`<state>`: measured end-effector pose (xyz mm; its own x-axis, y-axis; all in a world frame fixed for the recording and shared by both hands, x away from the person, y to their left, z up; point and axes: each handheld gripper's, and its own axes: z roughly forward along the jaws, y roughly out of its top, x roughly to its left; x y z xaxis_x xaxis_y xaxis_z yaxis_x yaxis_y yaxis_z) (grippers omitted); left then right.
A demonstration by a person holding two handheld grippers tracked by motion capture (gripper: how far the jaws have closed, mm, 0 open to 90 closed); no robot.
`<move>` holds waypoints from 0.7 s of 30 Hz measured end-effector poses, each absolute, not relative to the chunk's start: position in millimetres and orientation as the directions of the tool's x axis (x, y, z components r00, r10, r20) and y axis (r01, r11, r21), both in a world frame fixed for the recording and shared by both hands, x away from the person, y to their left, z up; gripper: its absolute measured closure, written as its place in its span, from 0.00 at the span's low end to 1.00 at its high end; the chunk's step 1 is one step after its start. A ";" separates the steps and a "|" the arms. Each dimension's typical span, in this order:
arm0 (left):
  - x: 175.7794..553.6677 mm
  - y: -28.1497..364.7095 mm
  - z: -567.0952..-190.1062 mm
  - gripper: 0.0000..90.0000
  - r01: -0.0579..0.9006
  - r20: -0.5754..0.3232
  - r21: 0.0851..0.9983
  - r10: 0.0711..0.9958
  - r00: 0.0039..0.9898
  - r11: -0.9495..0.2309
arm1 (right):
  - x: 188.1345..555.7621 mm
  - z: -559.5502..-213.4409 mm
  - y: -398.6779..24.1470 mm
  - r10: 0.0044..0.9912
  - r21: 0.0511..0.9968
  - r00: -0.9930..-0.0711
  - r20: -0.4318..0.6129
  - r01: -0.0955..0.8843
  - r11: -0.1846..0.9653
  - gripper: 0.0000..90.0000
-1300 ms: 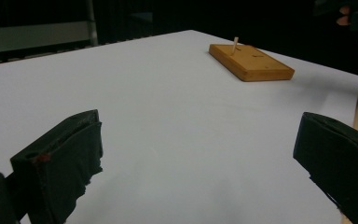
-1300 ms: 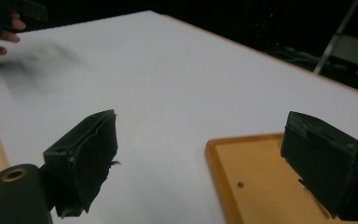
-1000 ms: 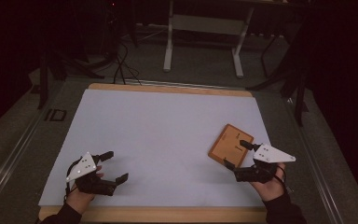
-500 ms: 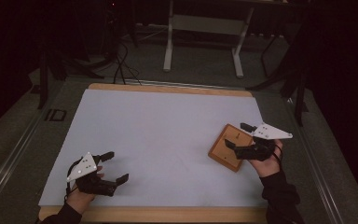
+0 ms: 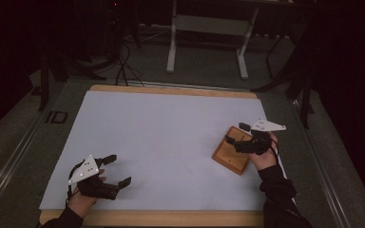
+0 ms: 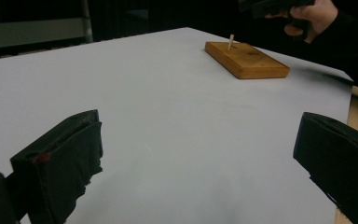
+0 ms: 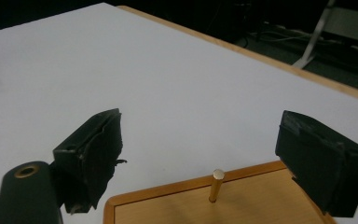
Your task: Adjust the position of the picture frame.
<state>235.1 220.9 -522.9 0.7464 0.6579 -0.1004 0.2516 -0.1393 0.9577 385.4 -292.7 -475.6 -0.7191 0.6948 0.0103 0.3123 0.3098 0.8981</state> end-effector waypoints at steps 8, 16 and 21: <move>235.2 221.1 -523.0 0.02 0.253 -0.101 0.957 0.659 0.745 -0.139 | 393.9 -500.3 -293.0 0.703 0.875 -0.710 0.042 0.365 0.317 0.16; 235.2 220.0 -523.8 0.02 0.252 -0.086 0.955 0.663 0.743 -0.159 | 400.6 -518.9 -295.0 0.713 0.841 -0.698 0.060 0.420 0.340 0.21; 235.4 220.2 -523.7 0.02 0.254 -0.094 0.956 0.660 0.745 -0.150 | 402.8 -526.8 -293.7 0.711 0.821 -0.700 0.068 0.444 0.359 0.30</move>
